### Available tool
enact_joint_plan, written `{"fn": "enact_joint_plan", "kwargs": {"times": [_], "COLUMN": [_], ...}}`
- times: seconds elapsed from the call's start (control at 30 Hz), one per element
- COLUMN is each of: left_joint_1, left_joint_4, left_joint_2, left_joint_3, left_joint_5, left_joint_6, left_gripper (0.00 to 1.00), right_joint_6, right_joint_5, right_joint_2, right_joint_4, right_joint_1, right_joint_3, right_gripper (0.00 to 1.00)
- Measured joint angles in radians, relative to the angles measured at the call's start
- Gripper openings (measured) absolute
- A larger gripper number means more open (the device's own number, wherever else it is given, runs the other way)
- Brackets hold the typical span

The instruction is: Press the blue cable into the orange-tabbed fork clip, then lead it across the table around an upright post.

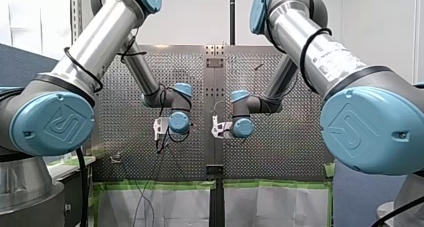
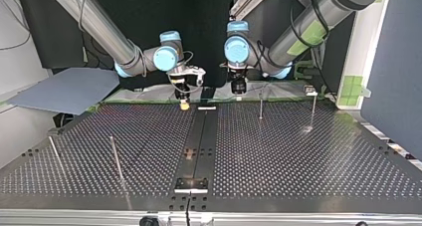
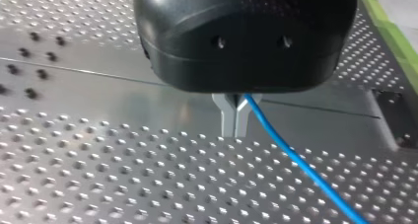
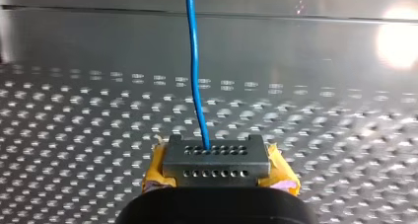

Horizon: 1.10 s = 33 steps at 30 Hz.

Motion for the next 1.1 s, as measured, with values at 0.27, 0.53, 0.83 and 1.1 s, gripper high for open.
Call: {"fn": "enact_joint_plan", "kwargs": {"times": [0.27,0.53,0.83,1.1], "left_joint_1": [-0.013,-0.040,-0.059,-0.060], "left_joint_4": [-0.040,-0.107,-0.184,-0.198], "left_joint_2": [0.084,0.164,0.251,0.308], "left_joint_3": [0.019,0.082,0.161,0.180], "left_joint_5": [-0.005,-0.024,-0.040,-0.035], "left_joint_6": [0.001,0.031,0.037,0.035], "left_gripper": [0.00,0.00,0.00,0.00], "right_joint_6": [-0.006,-0.001,0.000,0.004], "right_joint_5": [0.004,0.009,0.009,0.008], "right_joint_2": [-0.076,-0.151,-0.244,-0.315], "right_joint_4": [0.061,0.130,0.178,0.203], "right_joint_1": [0.008,0.012,0.013,0.003], "right_joint_3": [-0.040,-0.072,-0.097,-0.112], "right_gripper": [0.00,0.00,0.00,0.00]}}
